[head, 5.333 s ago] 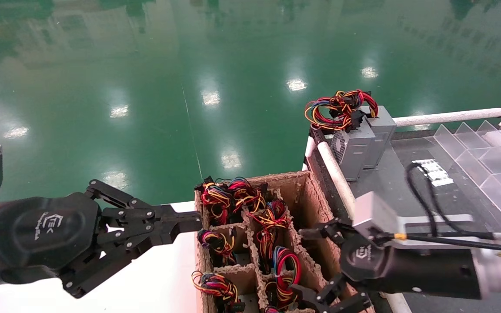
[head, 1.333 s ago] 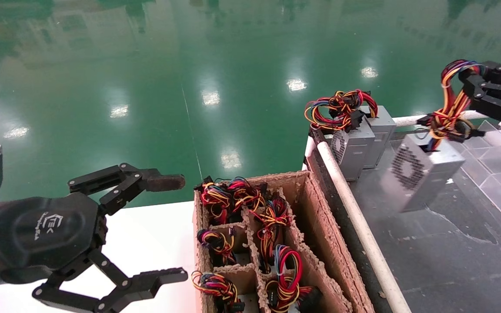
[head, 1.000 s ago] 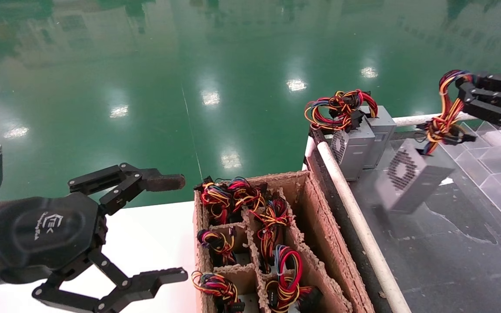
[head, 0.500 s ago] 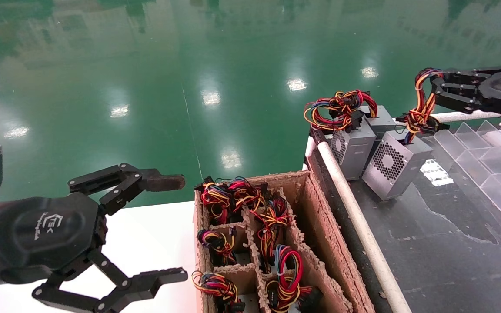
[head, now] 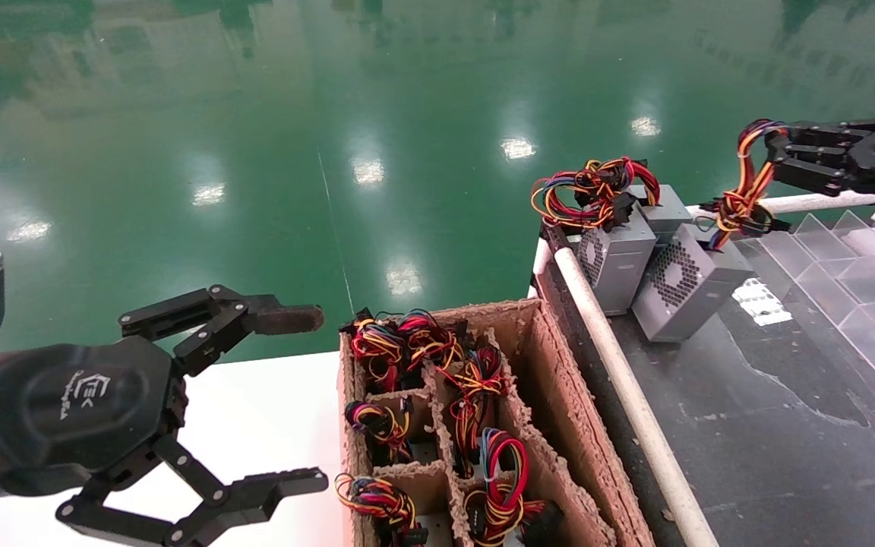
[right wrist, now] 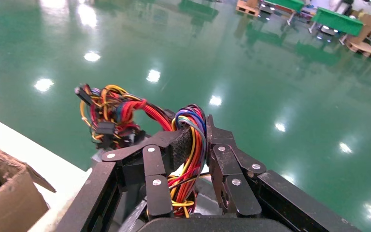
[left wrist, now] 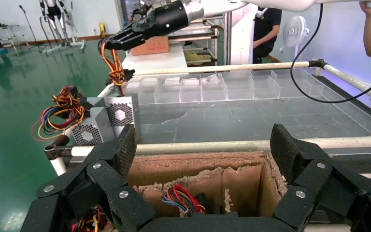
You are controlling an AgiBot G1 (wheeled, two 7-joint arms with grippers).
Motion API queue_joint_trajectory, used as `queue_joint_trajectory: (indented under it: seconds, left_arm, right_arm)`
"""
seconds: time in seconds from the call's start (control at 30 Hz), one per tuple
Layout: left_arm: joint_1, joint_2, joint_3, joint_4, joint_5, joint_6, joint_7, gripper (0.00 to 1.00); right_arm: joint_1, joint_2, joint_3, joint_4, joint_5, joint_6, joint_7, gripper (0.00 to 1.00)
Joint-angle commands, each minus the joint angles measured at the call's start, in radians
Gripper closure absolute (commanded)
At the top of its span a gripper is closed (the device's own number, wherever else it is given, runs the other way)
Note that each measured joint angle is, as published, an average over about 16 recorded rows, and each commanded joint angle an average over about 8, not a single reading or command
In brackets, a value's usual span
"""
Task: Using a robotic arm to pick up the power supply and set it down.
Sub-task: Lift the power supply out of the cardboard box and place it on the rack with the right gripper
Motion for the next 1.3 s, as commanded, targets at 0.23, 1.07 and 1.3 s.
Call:
queue_joint_trajectory:
  seconds: [0.23,1.07,1.3]
  left_arm:
    - [0.000,0.000,0.000,0.000,0.000,0.000,0.000,0.00]
    - [0.000,0.000,0.000,0.000,0.000,0.000,0.000,0.00]
    - [0.000,0.000,0.000,0.000,0.000,0.000,0.000,0.00]
  right_arm:
    - [0.047,-0.002,-0.007,-0.071,-0.015,0.012,-0.035,1.00]
    - [0.117,-0.122,-0.026,-0.186,-0.048,0.250,-0.098,1.00]
    - [0.125,-0.121,-0.025,-0.197,-0.048,0.327,-0.101,1.00]
